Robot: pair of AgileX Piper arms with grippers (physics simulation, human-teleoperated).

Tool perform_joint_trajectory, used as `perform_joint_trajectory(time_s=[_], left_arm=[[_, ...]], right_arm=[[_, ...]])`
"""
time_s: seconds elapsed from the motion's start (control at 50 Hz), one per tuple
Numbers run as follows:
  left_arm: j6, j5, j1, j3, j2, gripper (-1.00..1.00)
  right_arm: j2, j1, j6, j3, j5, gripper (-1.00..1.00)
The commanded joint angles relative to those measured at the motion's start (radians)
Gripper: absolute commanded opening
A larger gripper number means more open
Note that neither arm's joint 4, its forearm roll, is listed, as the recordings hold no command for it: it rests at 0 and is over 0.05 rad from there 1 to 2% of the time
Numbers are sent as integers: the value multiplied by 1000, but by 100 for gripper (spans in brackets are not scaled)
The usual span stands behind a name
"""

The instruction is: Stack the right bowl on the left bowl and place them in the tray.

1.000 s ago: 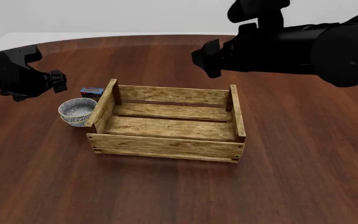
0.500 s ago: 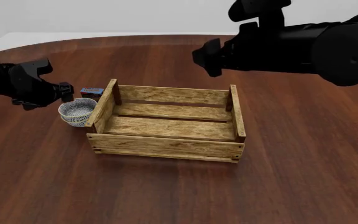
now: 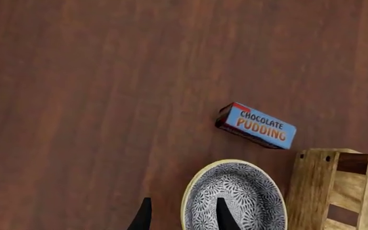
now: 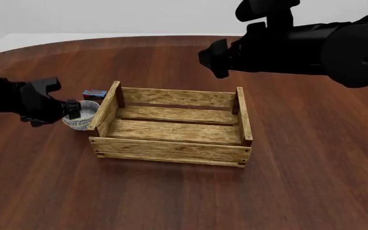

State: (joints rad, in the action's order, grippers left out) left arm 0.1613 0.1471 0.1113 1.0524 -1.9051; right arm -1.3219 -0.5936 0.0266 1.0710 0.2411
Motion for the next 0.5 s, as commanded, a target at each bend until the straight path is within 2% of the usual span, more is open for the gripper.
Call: perform_joint_trajectory(time_s=[0.02, 0.06, 0.08, 0.5], left_arm=[[43, -65, -12, -53, -27, 100], [56, -75, -27, -64, -31, 100], [64, -79, -27, -69, -23, -100], [77, -71, -31, -83, 27, -100]], right_arm=[[0, 0, 1, 2, 1, 100], [0, 0, 2, 3, 1, 100], [-1, 0, 1, 3, 1, 100], [-5, -1, -1, 3, 0, 100]])
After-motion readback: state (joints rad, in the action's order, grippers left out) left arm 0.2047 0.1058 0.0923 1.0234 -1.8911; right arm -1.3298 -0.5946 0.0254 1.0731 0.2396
